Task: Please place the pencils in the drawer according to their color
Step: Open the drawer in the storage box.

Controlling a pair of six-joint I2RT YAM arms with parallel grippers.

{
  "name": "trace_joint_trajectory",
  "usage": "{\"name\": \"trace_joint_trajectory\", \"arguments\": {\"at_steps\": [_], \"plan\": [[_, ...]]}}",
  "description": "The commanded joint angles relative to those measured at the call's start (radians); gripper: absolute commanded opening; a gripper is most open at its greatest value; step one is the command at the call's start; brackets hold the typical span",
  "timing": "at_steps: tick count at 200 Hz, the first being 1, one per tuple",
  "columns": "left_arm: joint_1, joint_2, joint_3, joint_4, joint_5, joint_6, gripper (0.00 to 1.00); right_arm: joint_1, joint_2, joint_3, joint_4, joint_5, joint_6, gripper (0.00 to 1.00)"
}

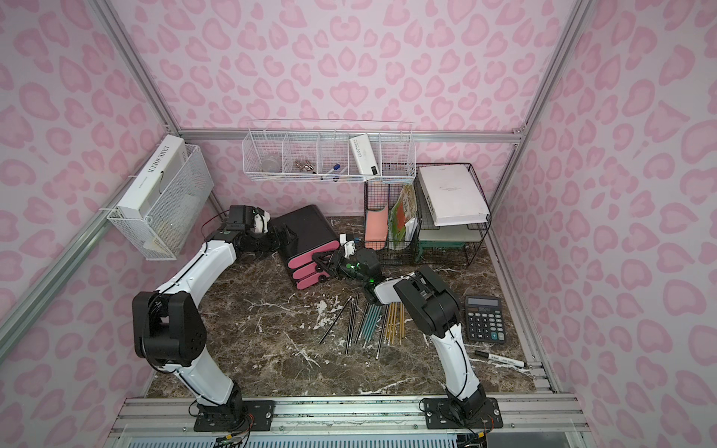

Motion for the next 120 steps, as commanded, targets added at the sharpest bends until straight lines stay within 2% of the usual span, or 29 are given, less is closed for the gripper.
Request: {"name": "trace_joint_trajectory", "arguments": {"at_steps": [1,61,120], "plan": [[-0.003,0.013,-0.015,-0.127,-0.045,0.031,0.96,0.003,-0.006,-0.005,0.040,0.003,0.004,0.31],[-0.003,0.015,-0.020,-0.123,-0.042,0.026,0.96,0.009,-0.055,-0.066,0.068,0.000,0.012,0.23],[-0.003,0.016,-0.020,-0.116,-0.039,0.021,0.95,0.009,-0.140,-0.220,0.128,-0.003,0.023,0.23]]}}
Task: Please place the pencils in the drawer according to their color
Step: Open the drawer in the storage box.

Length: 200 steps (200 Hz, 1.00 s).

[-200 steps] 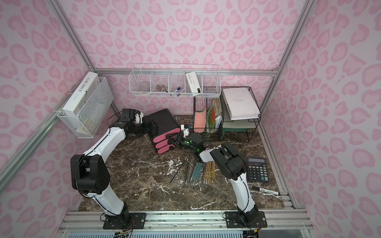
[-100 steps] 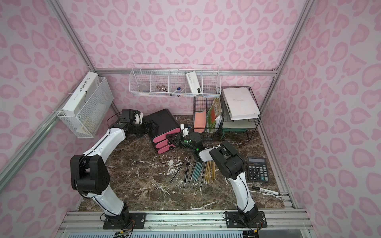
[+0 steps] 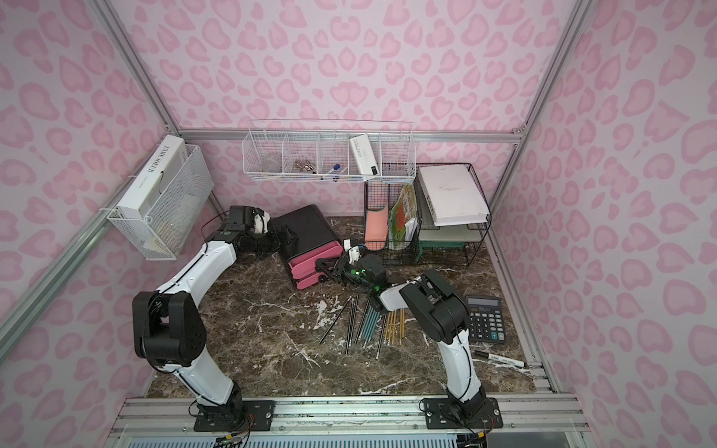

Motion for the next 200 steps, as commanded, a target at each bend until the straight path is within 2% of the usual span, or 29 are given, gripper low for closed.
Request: {"name": "trace_joint_trajectory", "arguments": {"at_steps": [1,47,90,101,126,144,167,200], "plan": [[-0.004,0.016,-0.013,-0.127,-0.043,0.037,0.95,0.003,-0.034,-0.054,0.085,-0.008,0.004,0.23],[-0.005,0.019,-0.011,-0.122,-0.038,0.031,0.95,0.006,-0.108,-0.195,0.139,-0.009,0.016,0.25],[-0.005,0.022,-0.011,-0.115,-0.033,0.023,0.95,0.006,-0.158,-0.263,0.140,-0.019,0.009,0.29],[-0.006,0.022,-0.011,-0.114,-0.031,0.023,0.95,0.005,-0.165,-0.274,0.139,-0.019,0.007,0.36],[-0.007,0.023,-0.011,-0.113,-0.030,0.021,0.95,0.003,-0.183,-0.289,0.125,-0.018,-0.002,0.63],[-0.006,0.018,-0.008,-0.115,-0.027,0.021,0.95,-0.002,-0.199,-0.299,0.110,-0.022,-0.009,0.75],[-0.007,0.011,0.005,-0.124,-0.027,0.024,0.95,-0.013,-0.234,-0.321,0.068,-0.034,-0.034,0.83],[-0.006,0.002,0.028,-0.143,-0.025,0.028,0.95,-0.036,-0.313,-0.355,-0.098,-0.054,-0.125,0.84]]}}
